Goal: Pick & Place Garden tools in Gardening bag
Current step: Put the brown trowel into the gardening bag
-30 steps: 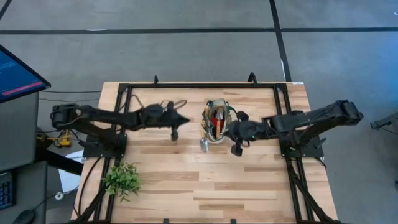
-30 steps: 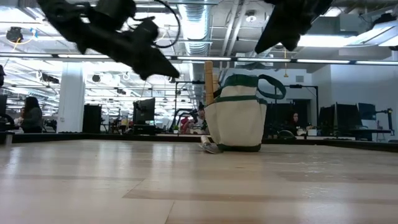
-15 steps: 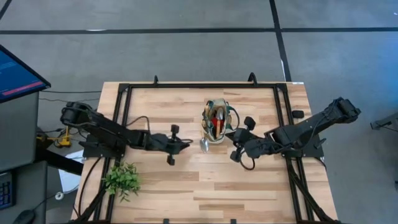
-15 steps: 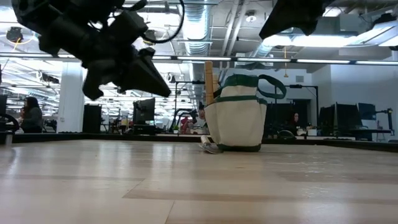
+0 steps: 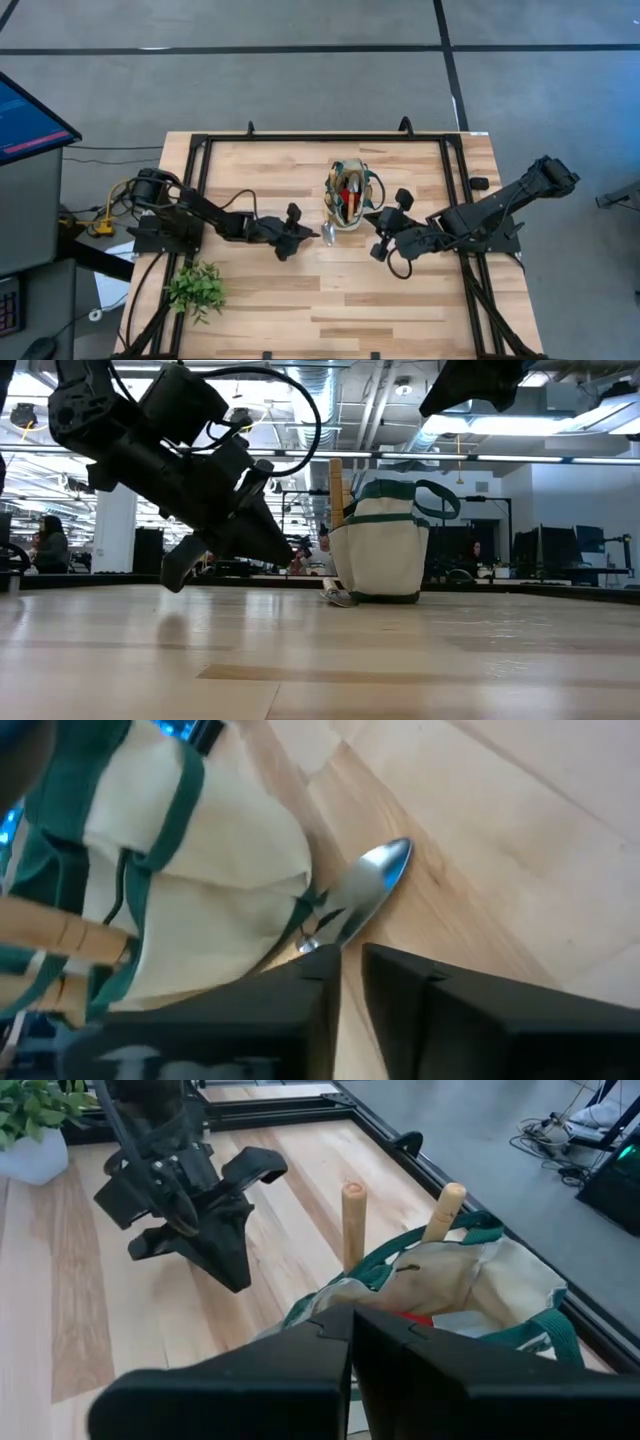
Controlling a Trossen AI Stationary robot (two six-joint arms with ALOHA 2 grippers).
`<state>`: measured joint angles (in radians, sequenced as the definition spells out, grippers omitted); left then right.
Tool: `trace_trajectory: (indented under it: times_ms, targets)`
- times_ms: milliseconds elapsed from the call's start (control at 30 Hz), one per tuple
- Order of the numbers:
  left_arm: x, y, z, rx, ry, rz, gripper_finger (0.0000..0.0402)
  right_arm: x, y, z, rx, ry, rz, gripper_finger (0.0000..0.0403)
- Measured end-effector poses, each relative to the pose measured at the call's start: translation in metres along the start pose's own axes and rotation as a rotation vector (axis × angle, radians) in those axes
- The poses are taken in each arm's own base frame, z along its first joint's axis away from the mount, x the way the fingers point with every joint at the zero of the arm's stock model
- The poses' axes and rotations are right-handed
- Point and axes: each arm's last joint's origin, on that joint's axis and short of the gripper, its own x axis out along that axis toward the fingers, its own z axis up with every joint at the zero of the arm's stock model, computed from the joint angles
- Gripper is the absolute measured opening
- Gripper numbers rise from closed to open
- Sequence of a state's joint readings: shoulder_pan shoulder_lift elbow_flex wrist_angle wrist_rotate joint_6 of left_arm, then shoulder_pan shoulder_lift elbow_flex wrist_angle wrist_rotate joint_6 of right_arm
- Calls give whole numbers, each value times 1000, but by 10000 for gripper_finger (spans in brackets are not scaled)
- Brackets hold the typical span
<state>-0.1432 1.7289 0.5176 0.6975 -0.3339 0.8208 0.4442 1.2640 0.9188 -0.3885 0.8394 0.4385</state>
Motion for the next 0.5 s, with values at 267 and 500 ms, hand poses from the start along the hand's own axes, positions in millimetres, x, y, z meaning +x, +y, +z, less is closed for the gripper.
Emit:
trace_trajectory:
  times_ms: [267,500]
  targets:
    - [5,10,9,46,-93,-31,108,2,-2,1,4,1,-8,0]
    - [10,17,-4,33,-27,-38,111,2,-1,1,4,1,-7,0]
